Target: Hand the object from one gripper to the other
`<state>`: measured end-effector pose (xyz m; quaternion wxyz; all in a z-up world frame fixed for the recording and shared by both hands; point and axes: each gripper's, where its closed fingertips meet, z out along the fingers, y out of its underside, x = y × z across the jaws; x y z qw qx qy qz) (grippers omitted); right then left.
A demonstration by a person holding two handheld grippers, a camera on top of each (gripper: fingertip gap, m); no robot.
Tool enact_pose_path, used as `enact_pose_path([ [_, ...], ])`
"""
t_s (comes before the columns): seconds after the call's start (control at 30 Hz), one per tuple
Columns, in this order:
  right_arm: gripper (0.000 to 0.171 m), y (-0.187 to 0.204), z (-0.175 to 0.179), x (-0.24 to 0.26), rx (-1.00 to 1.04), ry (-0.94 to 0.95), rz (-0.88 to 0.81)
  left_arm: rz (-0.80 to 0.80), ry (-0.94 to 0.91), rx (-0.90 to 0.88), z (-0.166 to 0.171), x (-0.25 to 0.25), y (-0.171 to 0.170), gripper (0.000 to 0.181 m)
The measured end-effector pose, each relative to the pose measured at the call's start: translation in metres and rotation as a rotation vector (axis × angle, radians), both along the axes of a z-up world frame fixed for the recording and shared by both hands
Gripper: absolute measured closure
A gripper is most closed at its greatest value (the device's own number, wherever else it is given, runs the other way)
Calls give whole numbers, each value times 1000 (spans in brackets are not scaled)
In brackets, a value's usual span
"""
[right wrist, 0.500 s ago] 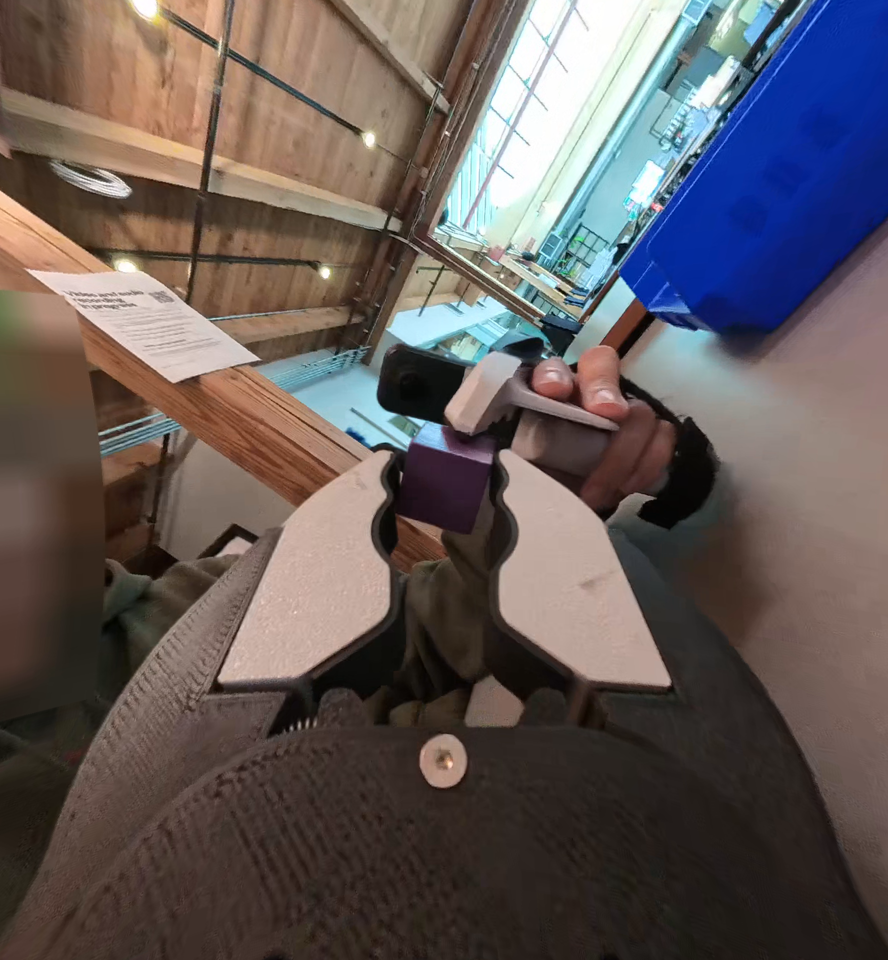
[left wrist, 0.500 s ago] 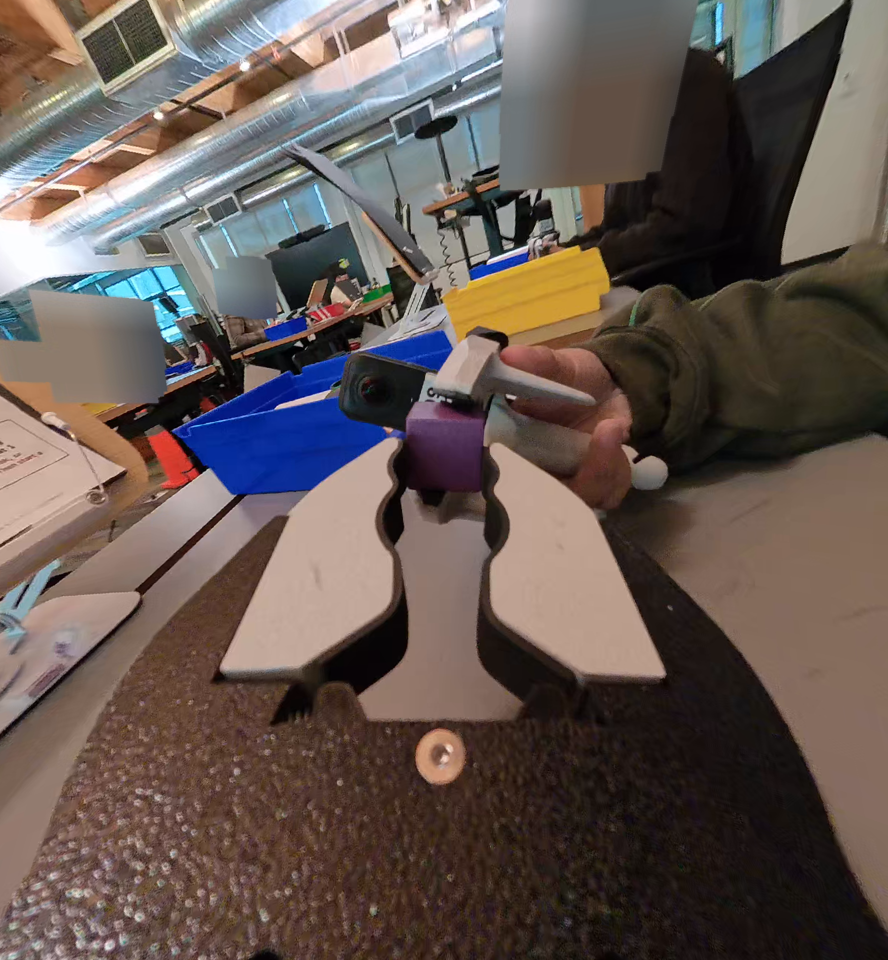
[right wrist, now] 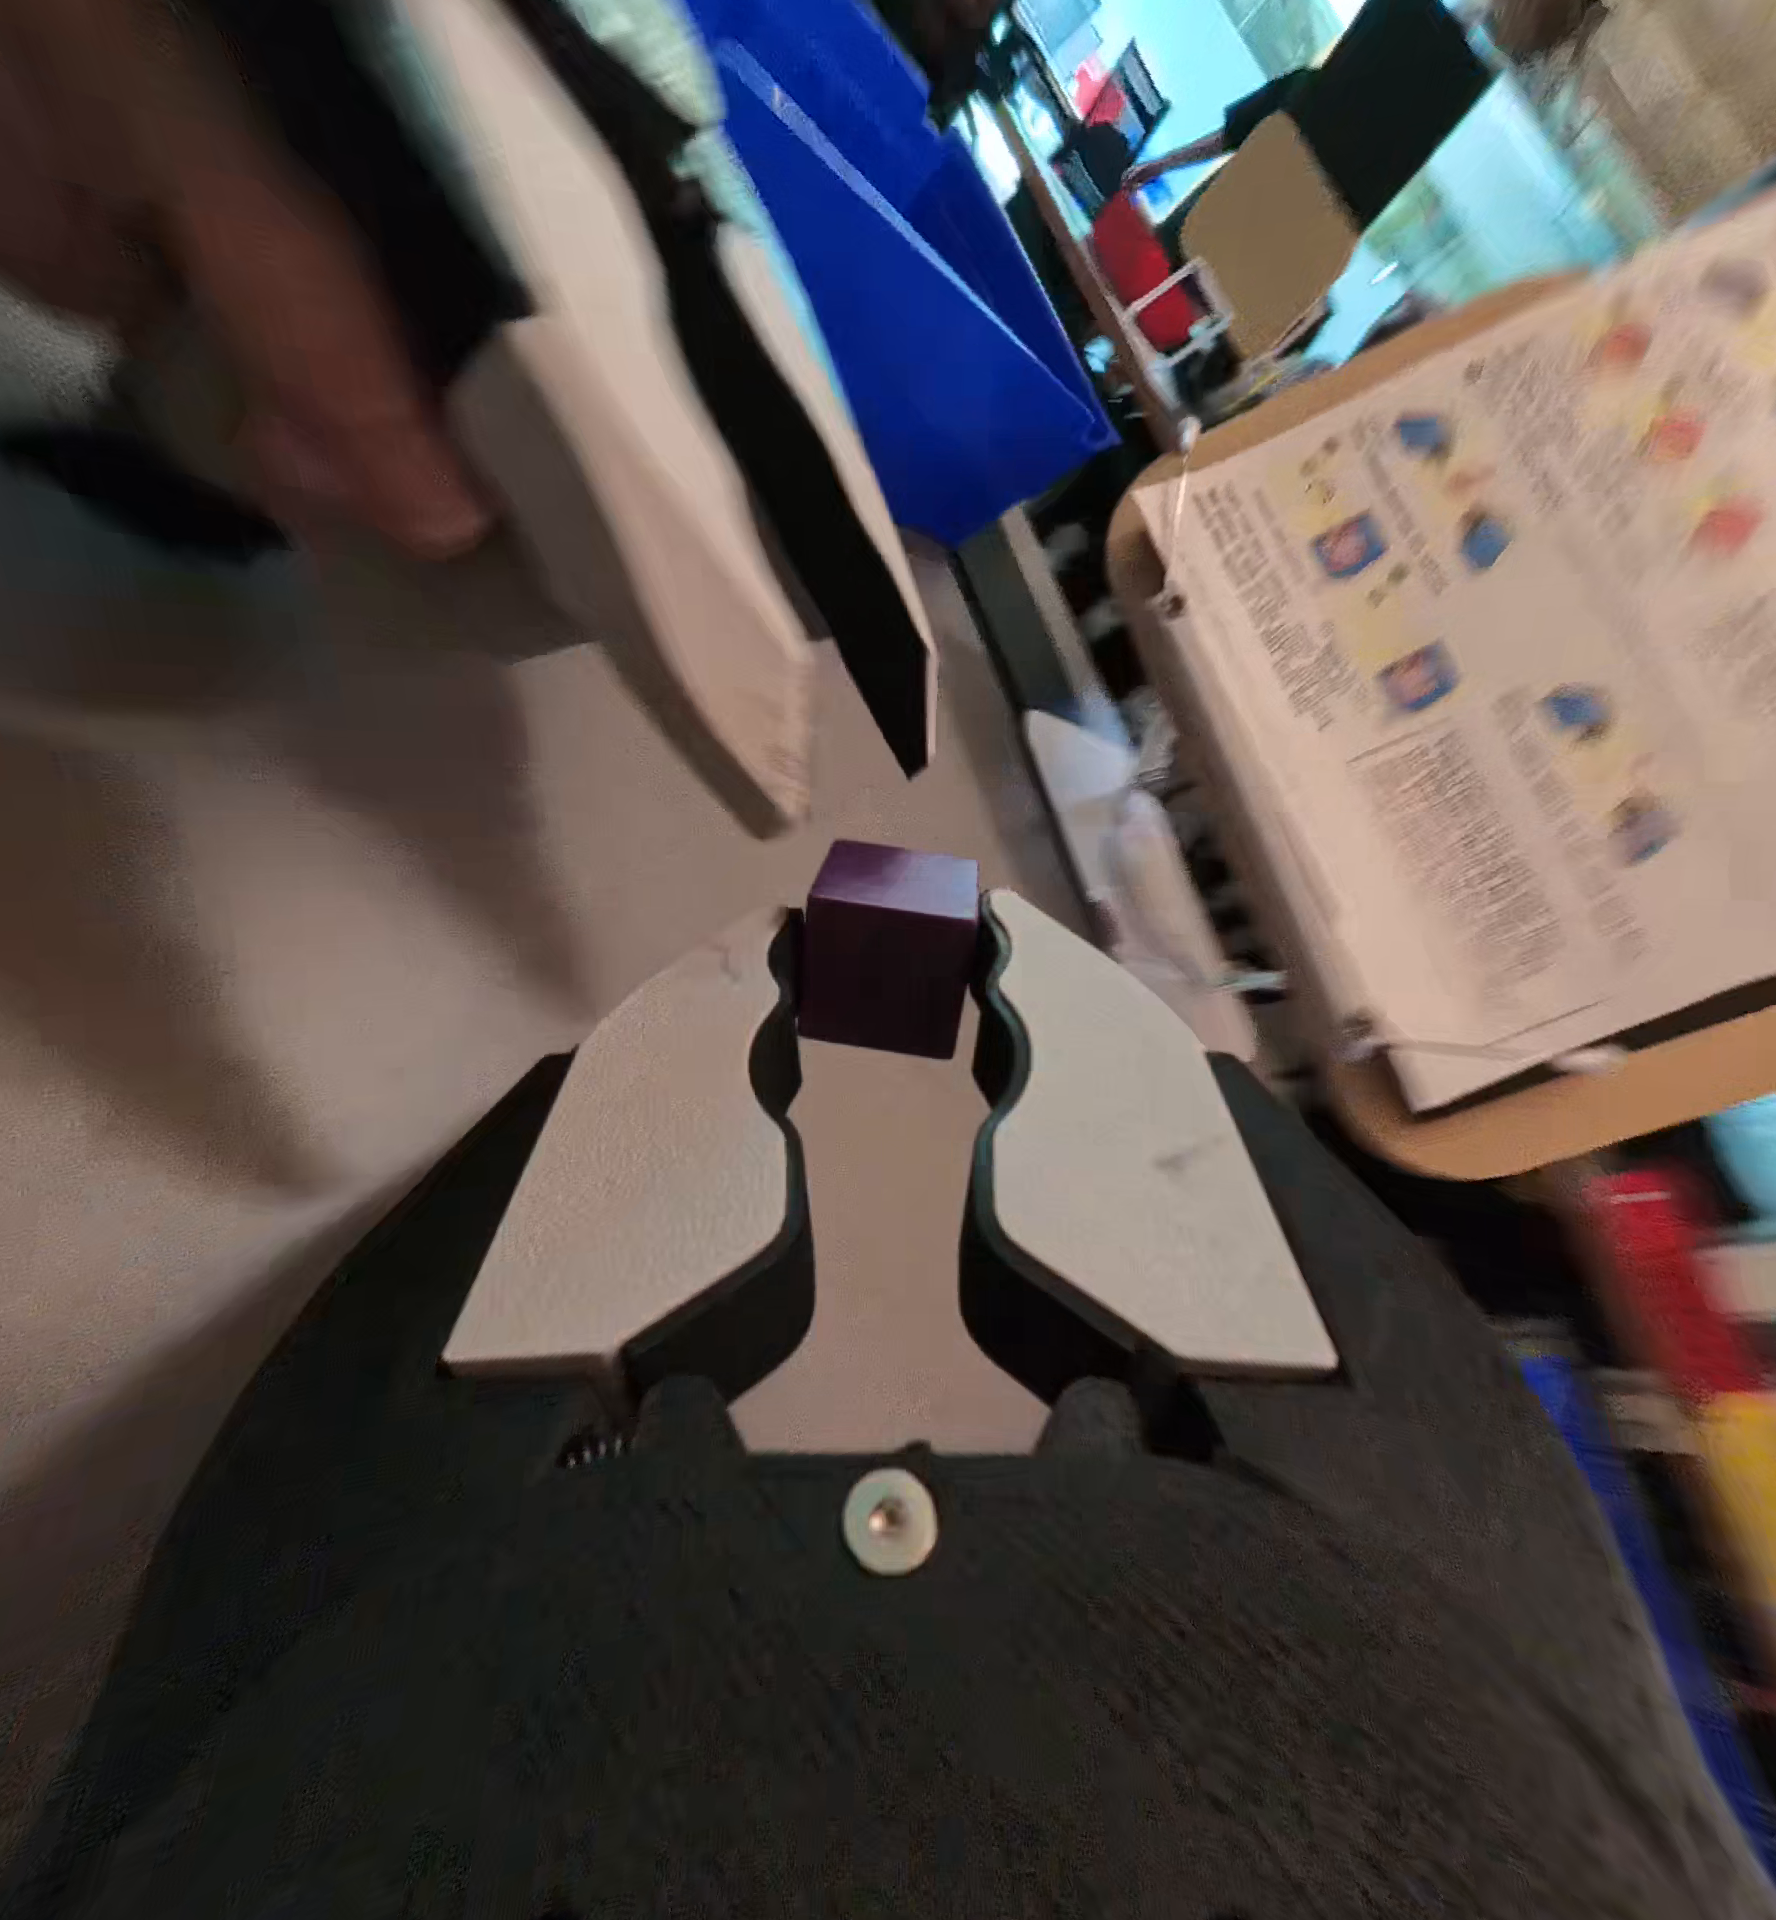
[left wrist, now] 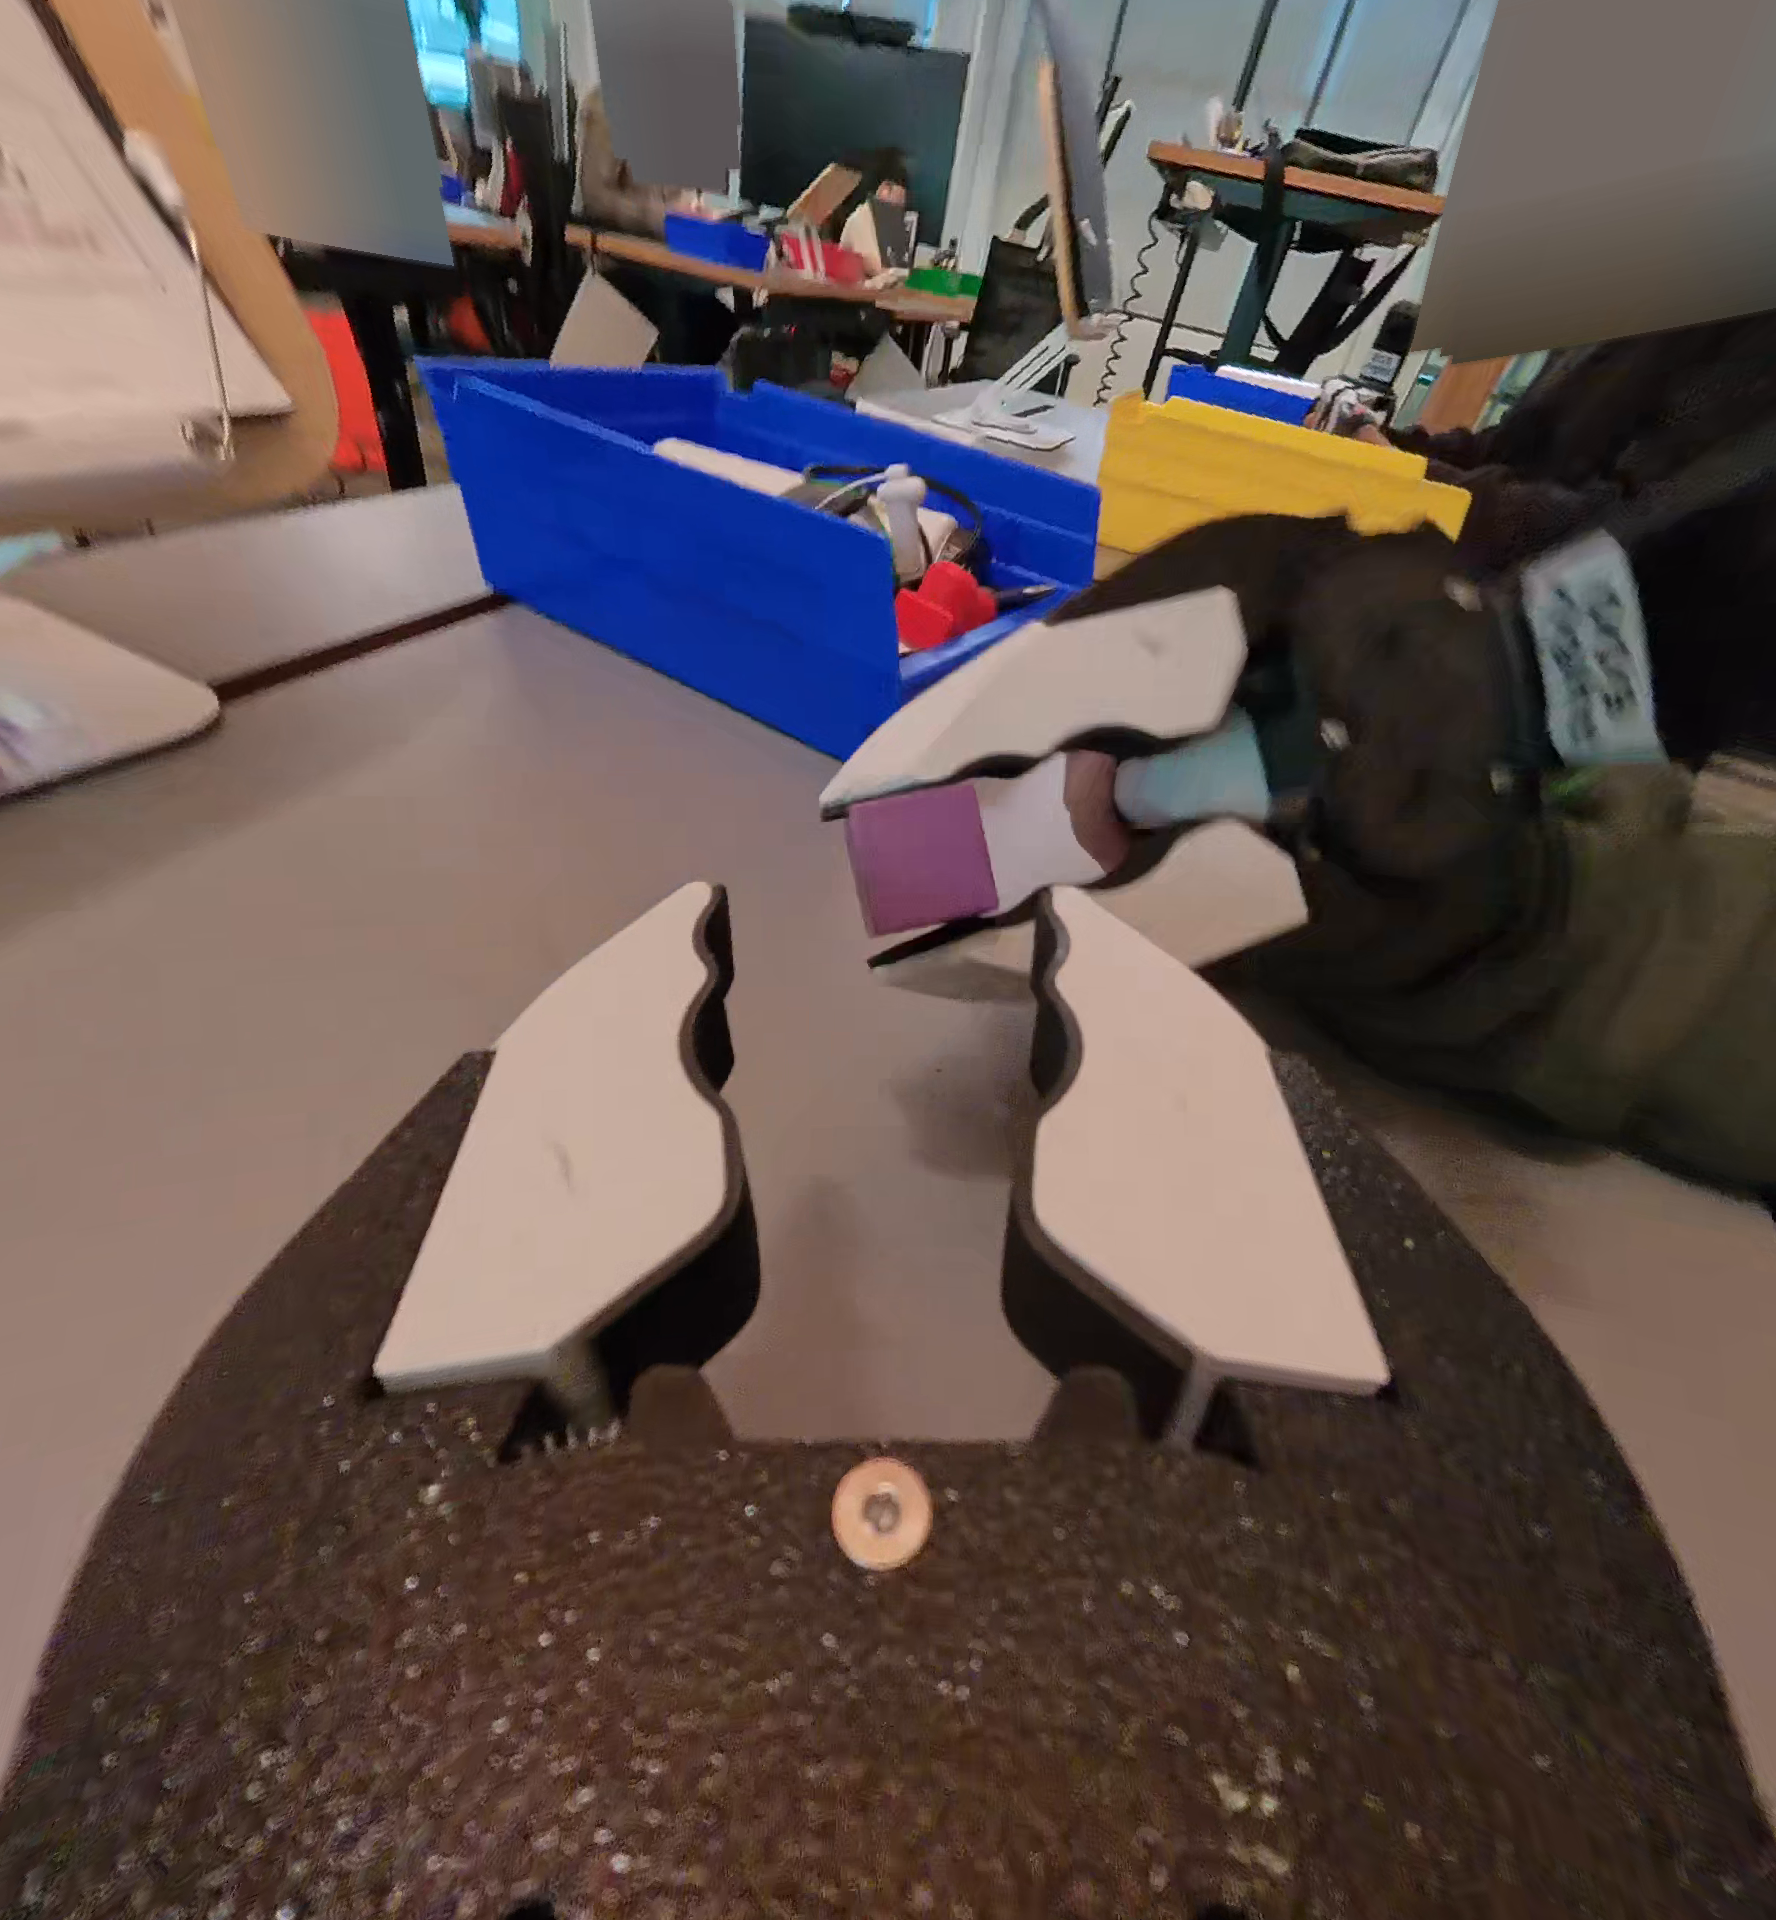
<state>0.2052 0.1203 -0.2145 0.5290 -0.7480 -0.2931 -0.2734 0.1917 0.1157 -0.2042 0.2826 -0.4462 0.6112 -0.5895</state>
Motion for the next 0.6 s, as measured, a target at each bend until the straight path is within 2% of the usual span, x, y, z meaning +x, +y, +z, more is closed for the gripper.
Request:
enact_pose_path([
  [0.03, 141, 2, -3, -1, -3, -138, -8, -7, 23, -23, -3, 1, -2, 127],
  [0.07, 141, 3, -7, -4, -20, -245, -6, -15, 43, -35, -6, 2, -3, 128],
  [0.13, 141, 5, -10, -7, -44, -345, -11, -1, 79, -24, -13, 4, -2, 129],
  [0.23, 141, 7, -6, -11, -21, -347, -21, -21, 106, 25, -20, 3, -7, 139],
  [0.3, 141, 6, -5, -7, -36, -361, -47, -45, 94, 42, -19, 2, -13, 154],
  [0.4, 141, 4, -4, -6, -23, -327, -45, -49, 95, 25, -18, 3, -14, 154],
  [0.47, 141, 4, 0, -10, 34, -166, -10, -72, 74, -33, -14, 1, -13, 155],
  [0.5, 135, 3, 2, -14, 54, -33, 28, -76, 49, -65, -9, 0, -9, 155],
  [0.6, 99, 0, 13, -25, 45, 516, 127, -123, -124, -118, 14, -11, -2, 155],
])
